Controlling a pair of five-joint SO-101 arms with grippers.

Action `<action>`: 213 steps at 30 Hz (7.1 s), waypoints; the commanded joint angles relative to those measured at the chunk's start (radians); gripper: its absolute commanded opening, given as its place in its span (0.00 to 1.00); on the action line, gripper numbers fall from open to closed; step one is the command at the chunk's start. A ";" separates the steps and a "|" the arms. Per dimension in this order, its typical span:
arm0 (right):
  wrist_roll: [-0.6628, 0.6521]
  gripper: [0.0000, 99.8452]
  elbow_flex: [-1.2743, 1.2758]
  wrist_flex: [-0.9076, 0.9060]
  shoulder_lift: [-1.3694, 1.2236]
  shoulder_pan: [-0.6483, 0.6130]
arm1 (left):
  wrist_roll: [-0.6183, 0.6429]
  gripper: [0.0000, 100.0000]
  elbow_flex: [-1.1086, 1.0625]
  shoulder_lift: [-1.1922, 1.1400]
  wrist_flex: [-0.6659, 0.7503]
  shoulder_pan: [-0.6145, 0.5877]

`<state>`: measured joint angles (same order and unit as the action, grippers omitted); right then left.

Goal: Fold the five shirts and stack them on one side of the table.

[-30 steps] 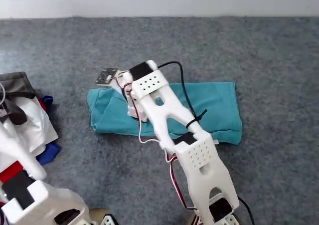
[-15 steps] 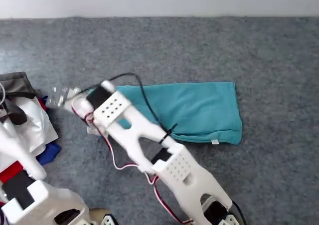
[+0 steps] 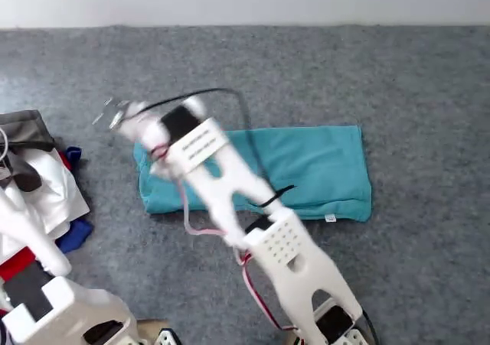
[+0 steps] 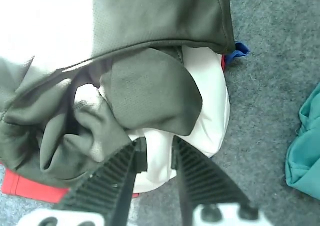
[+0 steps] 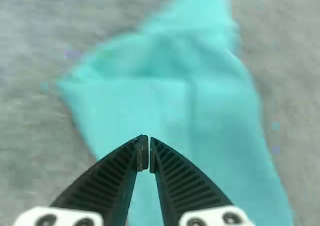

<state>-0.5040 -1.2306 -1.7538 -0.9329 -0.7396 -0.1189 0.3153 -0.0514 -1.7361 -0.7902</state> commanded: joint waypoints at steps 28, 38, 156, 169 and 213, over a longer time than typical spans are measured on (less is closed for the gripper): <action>0.109 0.01 0.680 -0.044 0.513 0.371 | -0.003 0.09 0.010 0.046 -0.014 0.003; 0.114 0.04 0.746 -0.033 0.510 0.717 | -0.003 0.09 0.004 0.038 -0.014 0.008; 0.140 0.05 0.600 0.367 0.163 0.857 | -0.011 0.09 -0.044 0.044 0.012 0.078; 0.005 0.04 0.600 0.549 0.142 0.911 | -0.011 0.09 -0.044 0.044 -0.002 0.078; 0.157 0.01 0.601 -0.015 0.266 0.954 | -0.009 0.09 -0.044 0.044 -0.015 0.080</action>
<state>-0.2677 -0.6091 -1.7430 -0.7810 0.1396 -0.1189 0.2662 -0.0514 -1.7346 -0.7181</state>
